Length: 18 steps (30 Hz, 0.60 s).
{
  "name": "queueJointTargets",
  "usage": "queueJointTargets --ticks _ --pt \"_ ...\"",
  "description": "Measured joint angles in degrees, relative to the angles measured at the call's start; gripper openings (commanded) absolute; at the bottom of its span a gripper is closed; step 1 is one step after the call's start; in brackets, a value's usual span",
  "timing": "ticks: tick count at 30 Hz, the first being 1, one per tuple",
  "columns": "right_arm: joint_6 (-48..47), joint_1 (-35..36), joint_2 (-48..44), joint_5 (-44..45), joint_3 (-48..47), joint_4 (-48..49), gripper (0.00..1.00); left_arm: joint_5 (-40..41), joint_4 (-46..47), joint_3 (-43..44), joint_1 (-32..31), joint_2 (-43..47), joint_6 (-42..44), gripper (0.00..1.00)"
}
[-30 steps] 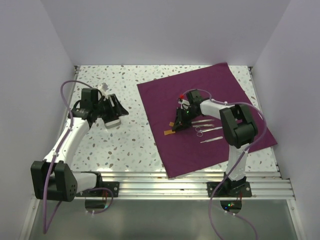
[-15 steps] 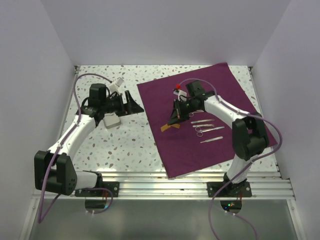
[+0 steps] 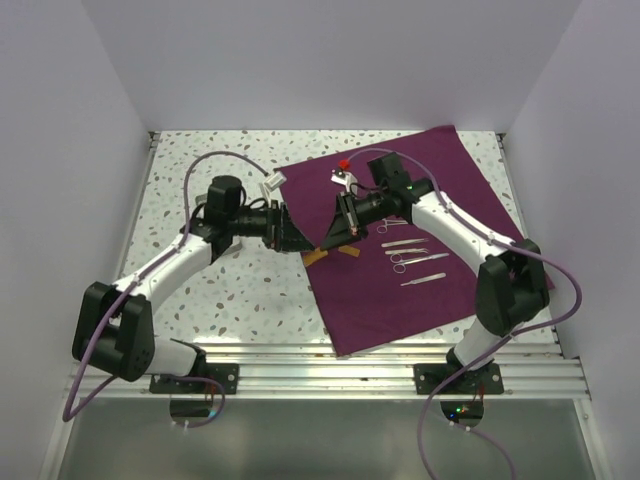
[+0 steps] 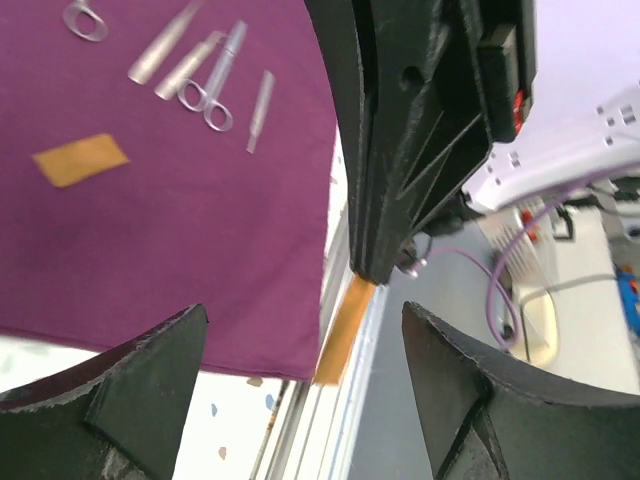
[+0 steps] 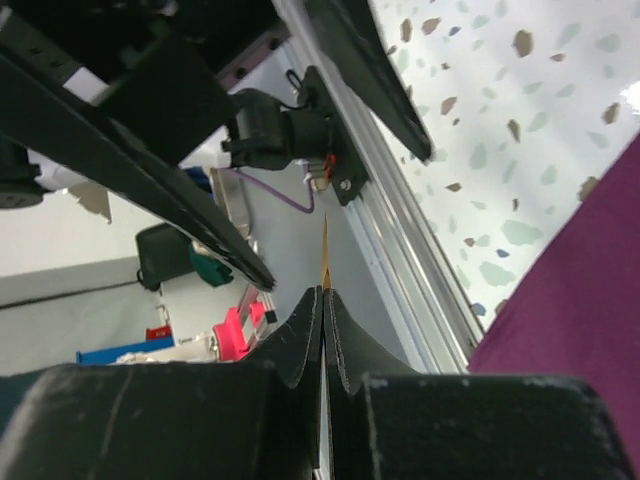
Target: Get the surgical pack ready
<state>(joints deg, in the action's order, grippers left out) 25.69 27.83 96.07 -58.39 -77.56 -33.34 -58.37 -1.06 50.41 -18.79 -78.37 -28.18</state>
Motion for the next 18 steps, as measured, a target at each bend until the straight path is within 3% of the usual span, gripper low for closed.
queueJointTargets --ticks 5,9,16,17,18 --pt "0.6 1.0 -0.5 -2.7 -0.2 0.6 0.00 -3.9 1.9 -1.2 -1.4 -1.0 -0.8 0.75" --pt "0.9 1.1 -0.6 -3.6 -0.2 1.3 0.00 -6.7 3.4 -1.6 -1.5 -1.7 -1.5 0.61" --pt "0.9 1.1 -0.6 -4.1 -0.8 1.2 0.02 -11.5 10.1 -5.0 -1.6 -1.7 -6.3 0.15" --pt "0.8 1.1 -0.5 -3.9 -1.0 1.2 0.16 -12.1 10.6 -5.4 -1.6 -1.7 -6.8 0.07" --pt "1.0 1.1 -0.4 -3.8 -1.3 1.1 0.23 -12.6 10.9 -5.6 -1.6 -1.7 -7.0 0.00"
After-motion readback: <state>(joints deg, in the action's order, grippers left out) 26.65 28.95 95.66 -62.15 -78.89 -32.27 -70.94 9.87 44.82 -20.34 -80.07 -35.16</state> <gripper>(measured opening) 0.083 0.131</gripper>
